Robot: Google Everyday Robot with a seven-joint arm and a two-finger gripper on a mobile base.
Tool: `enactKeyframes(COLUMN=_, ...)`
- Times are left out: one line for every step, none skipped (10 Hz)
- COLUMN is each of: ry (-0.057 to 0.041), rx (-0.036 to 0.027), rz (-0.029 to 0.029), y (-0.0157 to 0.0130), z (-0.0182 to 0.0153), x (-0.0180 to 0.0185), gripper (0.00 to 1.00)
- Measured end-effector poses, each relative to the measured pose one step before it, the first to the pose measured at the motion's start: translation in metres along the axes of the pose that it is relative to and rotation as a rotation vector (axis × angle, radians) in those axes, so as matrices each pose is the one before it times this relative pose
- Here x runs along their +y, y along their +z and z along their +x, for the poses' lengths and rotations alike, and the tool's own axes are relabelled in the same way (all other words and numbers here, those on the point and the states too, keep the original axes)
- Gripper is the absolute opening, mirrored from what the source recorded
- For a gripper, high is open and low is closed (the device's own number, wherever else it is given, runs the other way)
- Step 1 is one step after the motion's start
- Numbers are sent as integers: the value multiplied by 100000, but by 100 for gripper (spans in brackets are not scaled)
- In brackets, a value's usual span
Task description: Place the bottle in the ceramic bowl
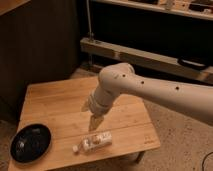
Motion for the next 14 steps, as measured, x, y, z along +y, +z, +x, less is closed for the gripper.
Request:
enactKeyframes(ry=1831, rx=1705, rz=-50, y=1058, z=-131, x=803, gripper=65)
enactKeyframes(ry=3066, rx=2254, rz=423, y=1117, z=125, x=1058, gripper=65)
enactKeyframes(ry=1801, rx=2806, rz=548, y=655, z=-209, x=527, gripper=65)
enactKeyframes(ry=778, rx=2066, rz=-32, y=466, z=5, x=244, gripper=65)
enactKeyframes(ry=1217, rx=1665, rz=238, y=508, z=133, x=151, gripper=65)
enactKeyframes(ry=2116, rx=851, rz=631, y=1106, z=465, x=104, gripper=65)
enactKeyframes(ry=1647, rx=-389, rz=391, y=819, z=383, x=41, gripper=65)
enactKeyframes(ry=1607, rx=-567, rz=489, y=898, z=440, x=-19, gripper=65)
enactKeyframes(ry=1360, rx=-2081, rz=530, y=1215, z=297, x=-91, gripper=65)
enactKeyframes(ry=1702, rx=-2715, rz=1587, y=765, z=530, x=-185, gripper=65)
enactKeyframes(ry=473, rx=-978, rz=931, y=265, z=234, x=-155, gripper=65)
enactKeyframes(ry=-283, rx=-983, rz=703, y=505, z=123, x=-96, gripper=65)
enactKeyframes(ry=-594, rx=-545, rz=256, y=323, z=30, x=13, gripper=65)
enactKeyframes(ry=-541, rx=-152, rz=-96, y=285, z=234, x=50, gripper=65)
